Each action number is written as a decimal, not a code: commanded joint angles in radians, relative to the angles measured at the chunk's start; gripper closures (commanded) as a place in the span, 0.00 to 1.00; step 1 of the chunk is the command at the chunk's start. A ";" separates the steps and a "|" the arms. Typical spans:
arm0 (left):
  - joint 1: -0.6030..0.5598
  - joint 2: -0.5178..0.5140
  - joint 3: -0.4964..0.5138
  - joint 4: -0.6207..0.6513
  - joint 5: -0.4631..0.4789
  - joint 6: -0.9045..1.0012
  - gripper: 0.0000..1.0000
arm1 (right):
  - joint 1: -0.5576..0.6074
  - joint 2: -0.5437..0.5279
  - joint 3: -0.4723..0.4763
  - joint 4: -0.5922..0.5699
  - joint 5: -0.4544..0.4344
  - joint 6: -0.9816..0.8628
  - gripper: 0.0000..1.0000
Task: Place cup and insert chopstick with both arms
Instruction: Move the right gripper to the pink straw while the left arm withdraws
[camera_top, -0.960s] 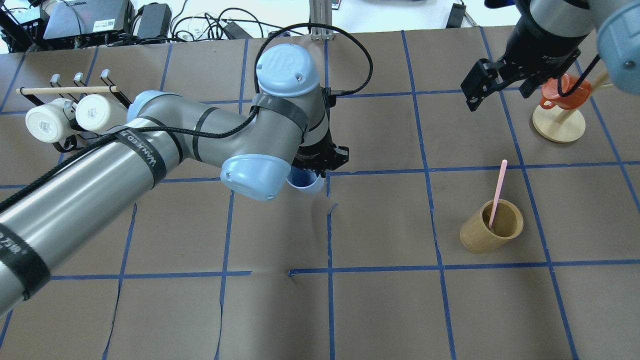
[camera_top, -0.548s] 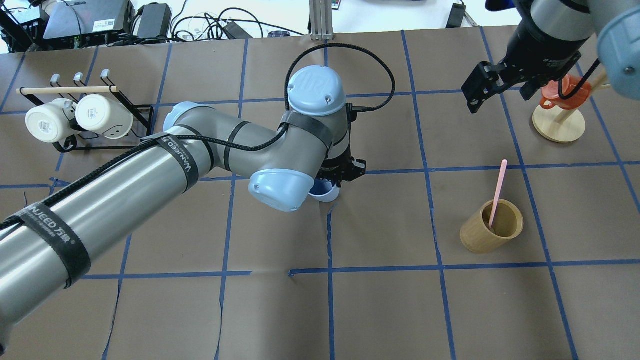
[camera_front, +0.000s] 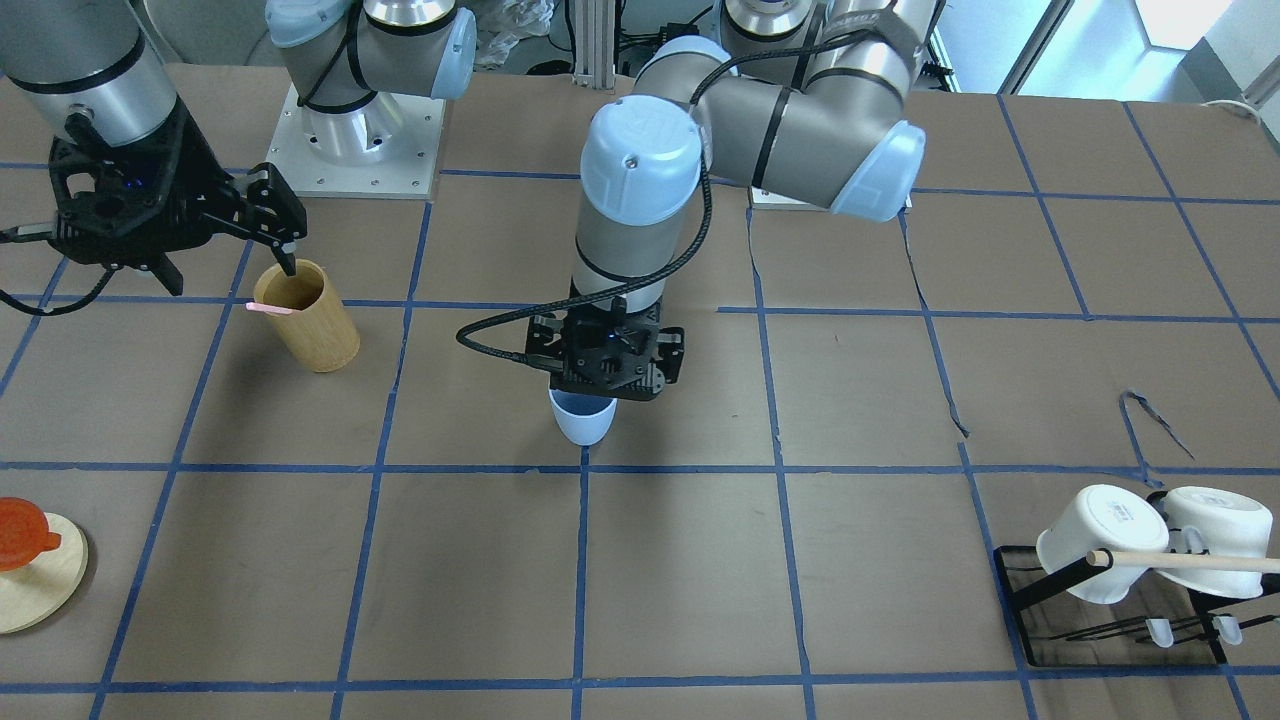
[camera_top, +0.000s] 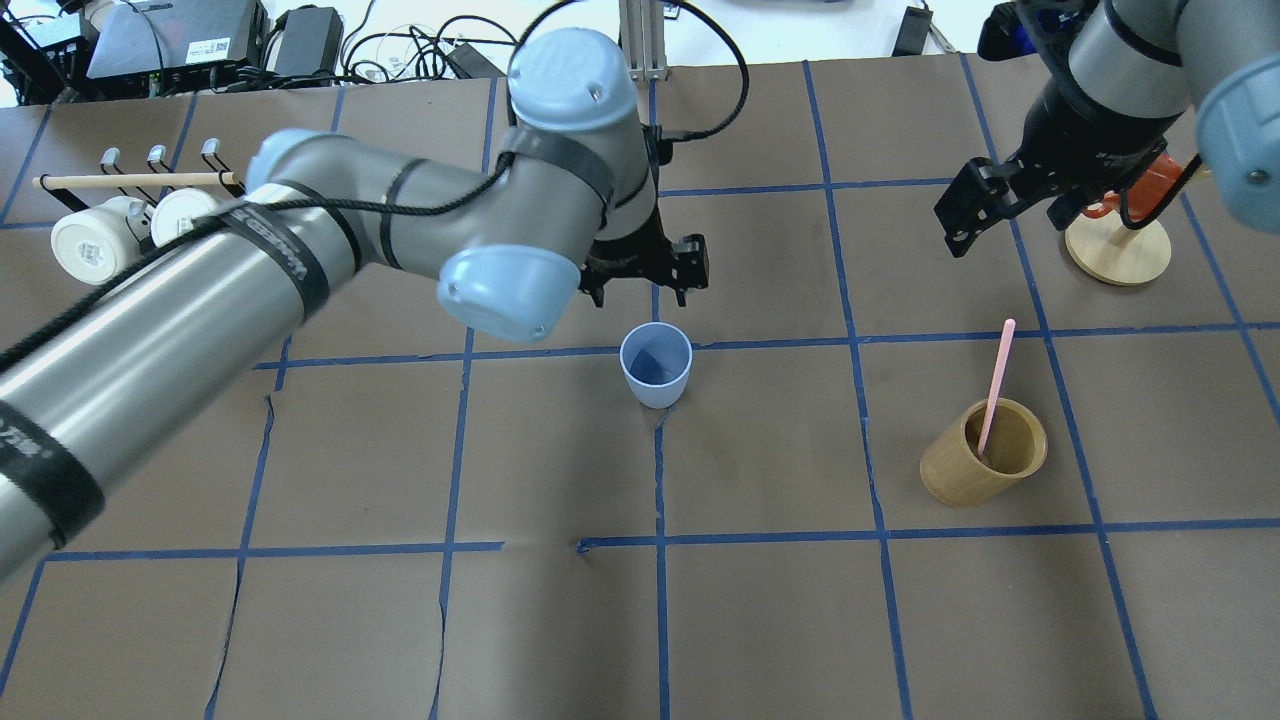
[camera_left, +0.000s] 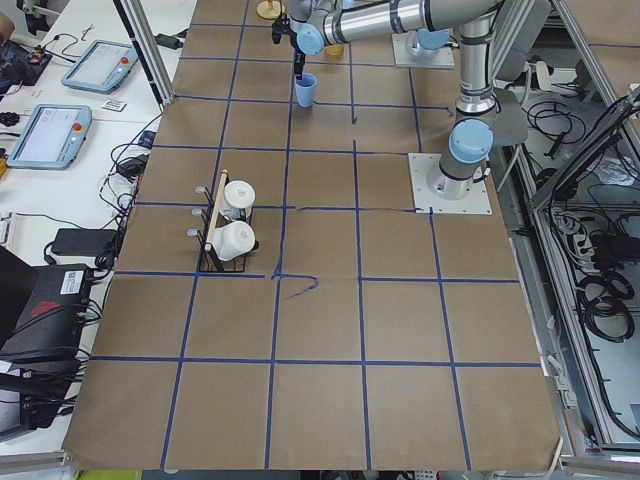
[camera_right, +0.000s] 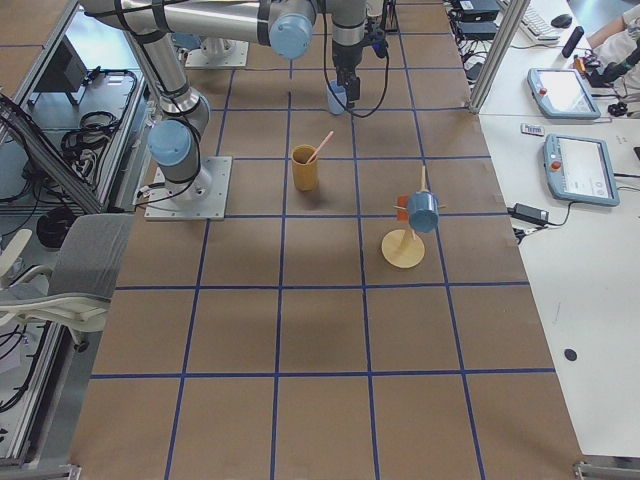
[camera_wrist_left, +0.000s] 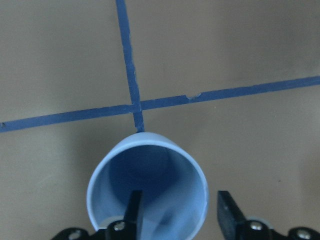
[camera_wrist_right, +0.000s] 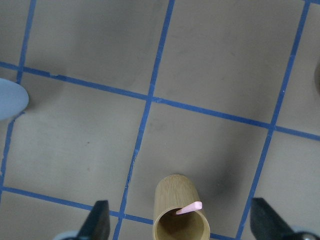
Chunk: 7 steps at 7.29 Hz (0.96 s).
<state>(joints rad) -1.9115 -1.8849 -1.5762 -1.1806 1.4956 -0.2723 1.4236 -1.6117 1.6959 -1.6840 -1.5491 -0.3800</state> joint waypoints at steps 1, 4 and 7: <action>0.090 0.106 0.178 -0.376 -0.003 0.108 0.00 | -0.081 -0.002 0.124 -0.113 0.003 -0.011 0.00; 0.202 0.272 0.141 -0.602 0.008 0.243 0.00 | -0.089 -0.005 0.212 -0.197 -0.002 0.079 0.00; 0.325 0.328 0.079 -0.513 0.005 0.252 0.00 | -0.089 -0.020 0.289 -0.198 0.003 0.058 0.01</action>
<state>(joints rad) -1.6353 -1.5763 -1.4723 -1.7282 1.5010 -0.0262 1.3350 -1.6232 1.9537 -1.8793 -1.5480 -0.3201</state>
